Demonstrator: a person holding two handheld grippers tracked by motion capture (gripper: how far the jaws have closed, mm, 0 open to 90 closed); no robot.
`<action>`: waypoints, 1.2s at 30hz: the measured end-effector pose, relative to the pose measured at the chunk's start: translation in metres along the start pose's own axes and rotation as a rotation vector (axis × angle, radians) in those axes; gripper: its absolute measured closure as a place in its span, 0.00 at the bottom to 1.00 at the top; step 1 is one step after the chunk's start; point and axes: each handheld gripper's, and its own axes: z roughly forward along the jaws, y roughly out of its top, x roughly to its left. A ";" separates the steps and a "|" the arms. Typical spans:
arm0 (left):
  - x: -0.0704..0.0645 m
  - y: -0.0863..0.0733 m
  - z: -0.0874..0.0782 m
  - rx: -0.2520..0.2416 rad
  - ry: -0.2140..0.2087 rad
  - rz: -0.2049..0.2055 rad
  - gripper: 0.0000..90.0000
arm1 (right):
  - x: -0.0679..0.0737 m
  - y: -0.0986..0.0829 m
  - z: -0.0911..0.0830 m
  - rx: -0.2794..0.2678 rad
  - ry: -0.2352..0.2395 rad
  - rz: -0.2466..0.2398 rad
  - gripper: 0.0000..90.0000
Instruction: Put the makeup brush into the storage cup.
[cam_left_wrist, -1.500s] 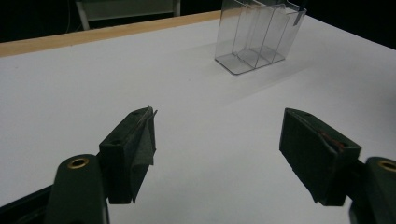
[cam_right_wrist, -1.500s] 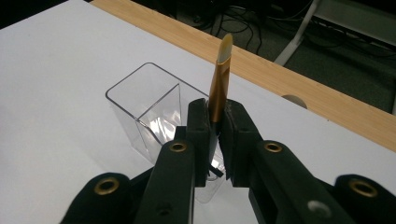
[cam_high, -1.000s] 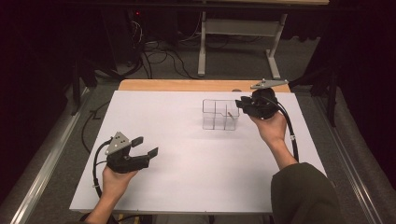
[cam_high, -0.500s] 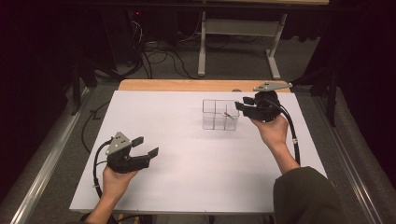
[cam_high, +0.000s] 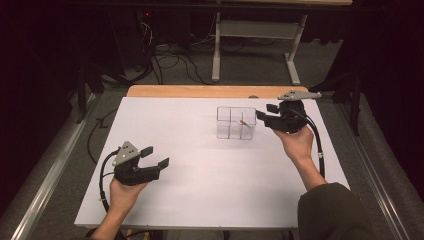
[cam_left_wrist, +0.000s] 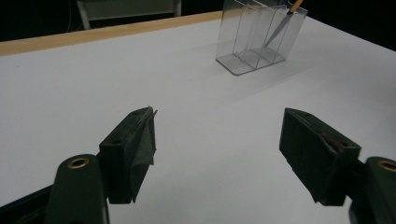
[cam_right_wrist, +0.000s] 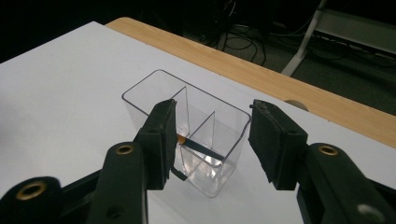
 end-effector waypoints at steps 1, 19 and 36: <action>0.000 0.000 0.000 0.000 0.000 0.001 0.30 | 0.000 0.000 0.000 -0.005 0.000 -0.001 0.59; 0.000 0.000 0.000 -0.001 0.001 -0.002 0.30 | -0.007 -0.010 -0.017 -0.022 -0.002 0.010 0.58; -0.001 0.000 0.000 -0.001 -0.001 0.002 0.30 | -0.011 -0.021 -0.029 -0.041 0.013 0.029 0.58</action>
